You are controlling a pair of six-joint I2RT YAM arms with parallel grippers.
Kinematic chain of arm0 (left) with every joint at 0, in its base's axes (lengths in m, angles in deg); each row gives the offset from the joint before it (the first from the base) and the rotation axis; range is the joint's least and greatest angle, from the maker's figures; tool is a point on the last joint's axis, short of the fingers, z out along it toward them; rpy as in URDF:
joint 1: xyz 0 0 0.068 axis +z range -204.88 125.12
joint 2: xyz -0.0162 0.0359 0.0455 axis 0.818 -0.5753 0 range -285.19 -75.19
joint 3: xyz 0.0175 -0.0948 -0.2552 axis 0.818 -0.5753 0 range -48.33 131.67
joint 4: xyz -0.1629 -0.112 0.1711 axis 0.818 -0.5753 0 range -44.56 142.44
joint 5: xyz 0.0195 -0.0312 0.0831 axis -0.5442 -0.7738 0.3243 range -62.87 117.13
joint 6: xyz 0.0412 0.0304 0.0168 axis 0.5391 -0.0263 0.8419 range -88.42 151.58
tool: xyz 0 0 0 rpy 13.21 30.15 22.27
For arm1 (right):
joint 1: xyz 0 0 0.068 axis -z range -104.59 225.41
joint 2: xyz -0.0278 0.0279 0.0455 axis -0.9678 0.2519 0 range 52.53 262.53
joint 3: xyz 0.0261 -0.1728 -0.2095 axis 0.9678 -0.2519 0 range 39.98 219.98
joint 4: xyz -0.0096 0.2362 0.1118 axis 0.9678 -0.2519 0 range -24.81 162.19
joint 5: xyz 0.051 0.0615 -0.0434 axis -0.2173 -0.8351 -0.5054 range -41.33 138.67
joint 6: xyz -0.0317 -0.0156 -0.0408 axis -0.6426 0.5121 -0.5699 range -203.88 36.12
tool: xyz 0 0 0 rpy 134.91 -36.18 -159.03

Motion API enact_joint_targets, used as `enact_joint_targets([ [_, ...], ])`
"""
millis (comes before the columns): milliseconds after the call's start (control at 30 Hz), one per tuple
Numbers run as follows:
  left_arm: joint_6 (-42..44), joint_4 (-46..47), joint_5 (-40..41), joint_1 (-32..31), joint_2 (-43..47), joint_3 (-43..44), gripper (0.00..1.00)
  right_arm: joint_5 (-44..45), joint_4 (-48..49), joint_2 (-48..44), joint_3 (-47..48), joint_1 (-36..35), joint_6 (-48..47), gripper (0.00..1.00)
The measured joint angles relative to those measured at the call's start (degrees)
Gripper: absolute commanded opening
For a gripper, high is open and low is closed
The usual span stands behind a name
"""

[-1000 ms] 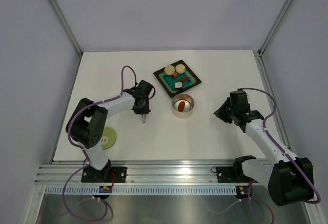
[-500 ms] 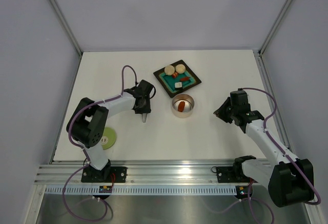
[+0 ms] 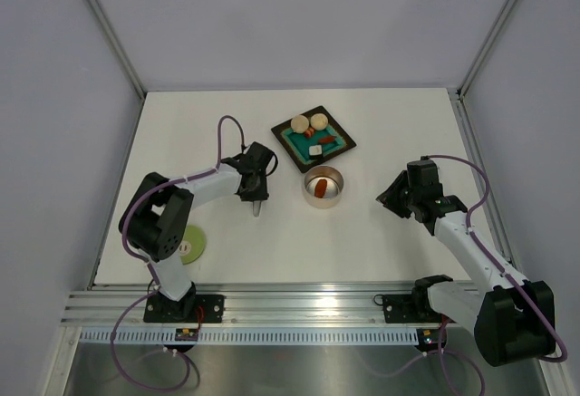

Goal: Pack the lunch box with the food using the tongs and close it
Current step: Adjust the clamp at the center of the board, then move the packing box to the center of the board.

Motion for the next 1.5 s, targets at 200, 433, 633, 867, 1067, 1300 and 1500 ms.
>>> enact_joint_targets([
  [200, -0.66, 0.66, -0.09, -0.11, -0.02, 0.04, 0.01, 0.00, -0.02, -0.48, 0.00, 0.00, -0.02, 0.40],
  [433, 3.41, -5.33, -0.07, -0.22, 1.16, 1.97, 0.00, 0.02, -0.09, -1.31, 0.00, 0.00, -0.22, 0.42],
  [633, 10.36, -12.22, -3.65, -0.24, 4.02, 12.11, 0.00, 0.04, -2.16, -1.20, 2.14, -0.15, -3.37, 0.40],
  [867, 15.47, -15.15, -12.00, -0.33, 3.93, 23.04, 0.00, 0.61, -2.49, 6.71, 13.33, -5.64, -7.65, 0.32],
  [1067, 17.97, -20.20, -15.96, -0.81, -4.22, 33.14, 0.00, 0.48, -2.23, 16.74, 19.71, -10.14, -9.05, 0.34],
  [1300, 18.16, -23.89, -15.58, -1.07, -7.37, 31.01, 0.00, 1.16, -3.04, 21.31, 23.52, -11.76, -9.90, 0.36],
  [1500, 14.58, -23.80, -14.67, -1.53, -5.22, 22.29, 0.00, 3.56, -3.43, 21.22, 23.34, -11.82, -9.84, 0.36],
])
